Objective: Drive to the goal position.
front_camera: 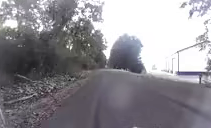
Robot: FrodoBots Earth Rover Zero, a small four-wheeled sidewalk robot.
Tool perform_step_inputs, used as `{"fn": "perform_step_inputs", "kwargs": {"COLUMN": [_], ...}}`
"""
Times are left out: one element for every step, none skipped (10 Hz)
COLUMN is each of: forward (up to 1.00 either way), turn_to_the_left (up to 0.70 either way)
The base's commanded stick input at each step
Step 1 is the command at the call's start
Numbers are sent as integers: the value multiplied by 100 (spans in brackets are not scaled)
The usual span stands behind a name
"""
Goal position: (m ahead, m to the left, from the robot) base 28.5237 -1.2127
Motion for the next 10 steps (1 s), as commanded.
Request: {"fn": "perform_step_inputs", "kwargs": {"forward": [70,70,70,70,70,70,70,70,70,70], "turn_to_the_left": [0,0,0,0,0,0,0,0,0,0]}}
